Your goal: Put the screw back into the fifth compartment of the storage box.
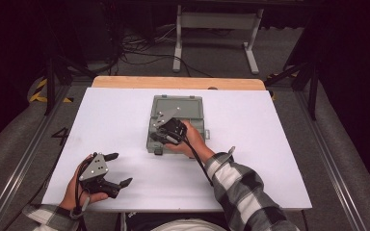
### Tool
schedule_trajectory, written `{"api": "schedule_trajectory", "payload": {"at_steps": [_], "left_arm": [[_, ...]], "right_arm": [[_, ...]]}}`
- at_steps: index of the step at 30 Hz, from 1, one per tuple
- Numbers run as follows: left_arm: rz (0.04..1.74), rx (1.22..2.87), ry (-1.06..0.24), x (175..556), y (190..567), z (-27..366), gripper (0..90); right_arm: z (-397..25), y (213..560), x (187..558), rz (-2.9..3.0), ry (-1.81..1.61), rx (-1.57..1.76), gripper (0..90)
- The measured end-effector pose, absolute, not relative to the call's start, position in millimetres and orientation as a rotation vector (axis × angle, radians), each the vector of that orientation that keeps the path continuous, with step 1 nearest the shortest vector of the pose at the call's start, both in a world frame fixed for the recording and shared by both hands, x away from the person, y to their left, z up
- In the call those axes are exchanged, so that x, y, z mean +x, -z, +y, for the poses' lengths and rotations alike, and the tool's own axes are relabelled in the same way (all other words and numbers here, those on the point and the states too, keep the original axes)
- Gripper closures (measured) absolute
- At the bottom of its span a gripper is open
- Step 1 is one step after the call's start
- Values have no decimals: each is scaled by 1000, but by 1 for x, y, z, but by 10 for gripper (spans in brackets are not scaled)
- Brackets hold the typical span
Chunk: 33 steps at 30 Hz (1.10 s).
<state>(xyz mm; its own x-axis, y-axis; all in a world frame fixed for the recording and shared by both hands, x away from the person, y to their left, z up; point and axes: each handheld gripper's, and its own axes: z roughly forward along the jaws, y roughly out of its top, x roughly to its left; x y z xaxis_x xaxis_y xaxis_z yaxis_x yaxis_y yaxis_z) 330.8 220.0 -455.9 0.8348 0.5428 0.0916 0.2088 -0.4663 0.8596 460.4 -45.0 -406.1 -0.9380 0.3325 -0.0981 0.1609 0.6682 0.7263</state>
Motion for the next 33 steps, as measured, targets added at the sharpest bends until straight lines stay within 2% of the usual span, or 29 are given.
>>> {"api": "schedule_trajectory", "payload": {"at_steps": [11, 17, 24, 30, 33], "left_arm": [[536, 2065, -442, 332, 455, 217, 46], [543, 2058, -436, 332, 456, 218, 46], [531, 2052, -445, 337, 454, 214, 52], [532, 2011, -458, 353, 444, 216, 61], [543, 1998, -469, 363, 440, 218, 63]], "right_arm": [[-56, 407, 457, 2636, -1154, 415, 862], [-62, 403, 455, 2608, -1176, 427, 789], [-88, 390, 444, 2530, -1256, 442, 767], [-123, 383, 435, 2442, -1263, 454, 713], [-144, 380, 429, 2407, -1270, 457, 647]]}}
